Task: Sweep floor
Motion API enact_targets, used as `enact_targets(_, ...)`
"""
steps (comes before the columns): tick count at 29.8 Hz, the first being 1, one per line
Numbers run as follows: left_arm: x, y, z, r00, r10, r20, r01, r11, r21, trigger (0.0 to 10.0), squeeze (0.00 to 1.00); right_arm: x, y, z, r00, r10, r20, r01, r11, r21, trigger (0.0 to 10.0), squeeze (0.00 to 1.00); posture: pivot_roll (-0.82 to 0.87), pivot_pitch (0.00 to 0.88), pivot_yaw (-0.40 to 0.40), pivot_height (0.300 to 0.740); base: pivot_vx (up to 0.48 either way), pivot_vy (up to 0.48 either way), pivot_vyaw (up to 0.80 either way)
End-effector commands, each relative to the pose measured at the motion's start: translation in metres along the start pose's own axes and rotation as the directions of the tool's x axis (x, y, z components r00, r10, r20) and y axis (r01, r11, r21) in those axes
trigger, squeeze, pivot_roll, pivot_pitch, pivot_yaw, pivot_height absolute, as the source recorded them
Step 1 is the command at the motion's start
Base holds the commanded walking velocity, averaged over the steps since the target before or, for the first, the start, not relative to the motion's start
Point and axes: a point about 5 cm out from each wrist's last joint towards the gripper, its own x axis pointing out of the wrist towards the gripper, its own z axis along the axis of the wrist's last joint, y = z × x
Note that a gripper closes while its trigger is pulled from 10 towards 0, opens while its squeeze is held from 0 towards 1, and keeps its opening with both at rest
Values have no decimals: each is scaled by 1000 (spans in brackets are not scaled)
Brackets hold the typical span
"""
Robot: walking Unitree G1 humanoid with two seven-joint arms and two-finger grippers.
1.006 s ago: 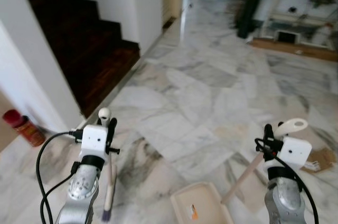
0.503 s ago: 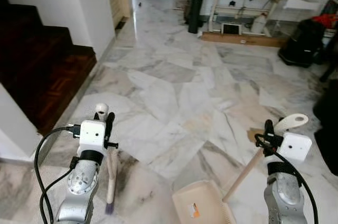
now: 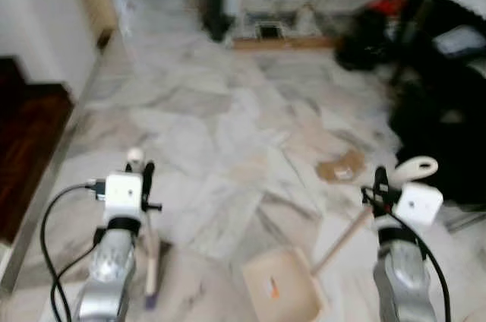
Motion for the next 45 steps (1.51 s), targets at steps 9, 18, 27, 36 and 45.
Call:
enact_targets(9,-18,9,5,998,64,1,-64,997,-39,10000,0,5,0,11,999,4,45,-3,1000,-14,10000,0,11,0,-14,740,0,0,-800)
enact_targets(18,-5,-2,11,1000,18,11,-17,996,-84,10000,0,8,7,14,997,24,68,-23,999,-23,10000,0,5,0,-9,740,0,0,-156)
enact_targets(27,-2,-4,11,1000,11,1,-11,997,-78,10000,0,7,5,14,998,21,66,-19,1000,-23,10000,0,-5,0,-6,740,172,0,0)
enact_targets(36,-5,-2,9,1000,9,-8,-10,997,-71,10000,0,6,8,14,998,21,66,-20,1000,-19,10000,0,-6,0,-1,740,337,0,0)
enact_targets(45,-5,-2,9,1000,7,-13,-8,998,-70,10000,0,7,9,14,998,27,64,-26,999,-20,10000,0,-10,0,0,740,337,0,0)
